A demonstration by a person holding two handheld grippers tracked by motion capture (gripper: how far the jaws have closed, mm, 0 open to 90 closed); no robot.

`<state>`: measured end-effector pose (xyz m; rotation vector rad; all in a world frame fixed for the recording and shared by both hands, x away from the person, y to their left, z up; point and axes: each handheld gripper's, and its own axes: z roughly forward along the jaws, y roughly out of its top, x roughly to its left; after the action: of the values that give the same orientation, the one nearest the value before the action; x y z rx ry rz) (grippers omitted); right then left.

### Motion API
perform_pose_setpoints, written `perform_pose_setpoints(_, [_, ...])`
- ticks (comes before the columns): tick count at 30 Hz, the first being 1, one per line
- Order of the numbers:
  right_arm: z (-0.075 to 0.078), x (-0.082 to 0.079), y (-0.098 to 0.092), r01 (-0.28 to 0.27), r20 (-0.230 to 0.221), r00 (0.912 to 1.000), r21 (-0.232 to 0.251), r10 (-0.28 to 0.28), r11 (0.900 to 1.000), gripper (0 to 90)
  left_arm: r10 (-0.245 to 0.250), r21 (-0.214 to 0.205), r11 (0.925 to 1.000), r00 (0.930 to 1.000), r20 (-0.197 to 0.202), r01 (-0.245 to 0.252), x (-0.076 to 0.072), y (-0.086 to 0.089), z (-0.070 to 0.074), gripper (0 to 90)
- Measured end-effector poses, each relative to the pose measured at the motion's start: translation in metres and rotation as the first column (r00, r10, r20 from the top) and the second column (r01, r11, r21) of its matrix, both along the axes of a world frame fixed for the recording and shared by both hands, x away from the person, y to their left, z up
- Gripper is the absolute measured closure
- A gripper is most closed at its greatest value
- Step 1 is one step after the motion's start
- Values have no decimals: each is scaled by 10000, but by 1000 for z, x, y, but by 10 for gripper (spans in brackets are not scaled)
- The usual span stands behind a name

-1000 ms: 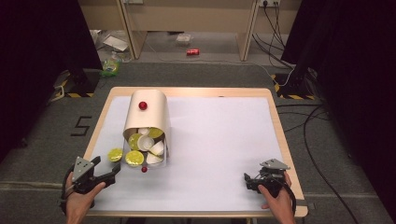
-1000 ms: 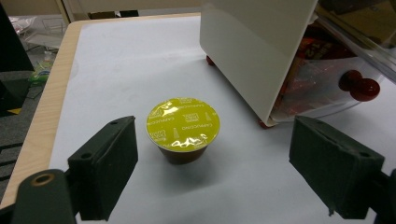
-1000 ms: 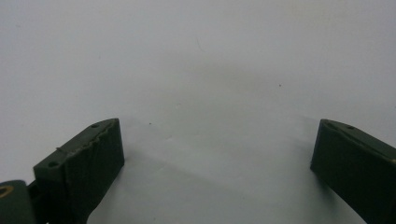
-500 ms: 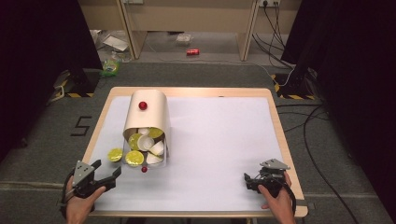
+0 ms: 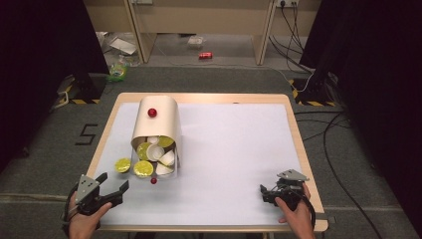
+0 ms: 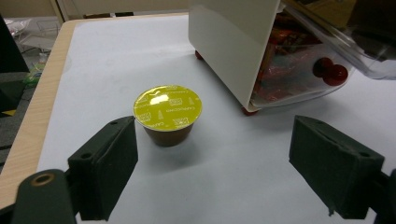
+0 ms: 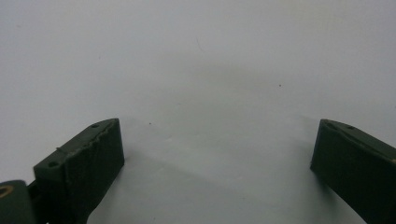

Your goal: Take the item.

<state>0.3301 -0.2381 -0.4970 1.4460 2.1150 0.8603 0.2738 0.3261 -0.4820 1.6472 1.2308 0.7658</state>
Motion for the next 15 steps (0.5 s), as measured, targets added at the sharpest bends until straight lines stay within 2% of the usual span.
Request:
perform_pose_setpoints(3, [0,0,0,1,0,10000,0,-1,10000,27,-26,64,10000,10000,65,25,-1,0,1,152])
perform_pose_setpoints(4, [0,0,0,1,0,10000,-1,-1,10000,27,-35,-116,9999,10000,9,35,-3,-2,3,152])
perform_pose_setpoints(7, [0,0,0,-1,-2,10000,2,1,10000,27,-96,-236,9997,10000,0,96,-6,-4,5,152])
perform_pose_setpoints(15, [0,0,0,-11,2,10000,7,11,10000,27,-201,-273,9994,9997,138,205,-11,-7,11,152])
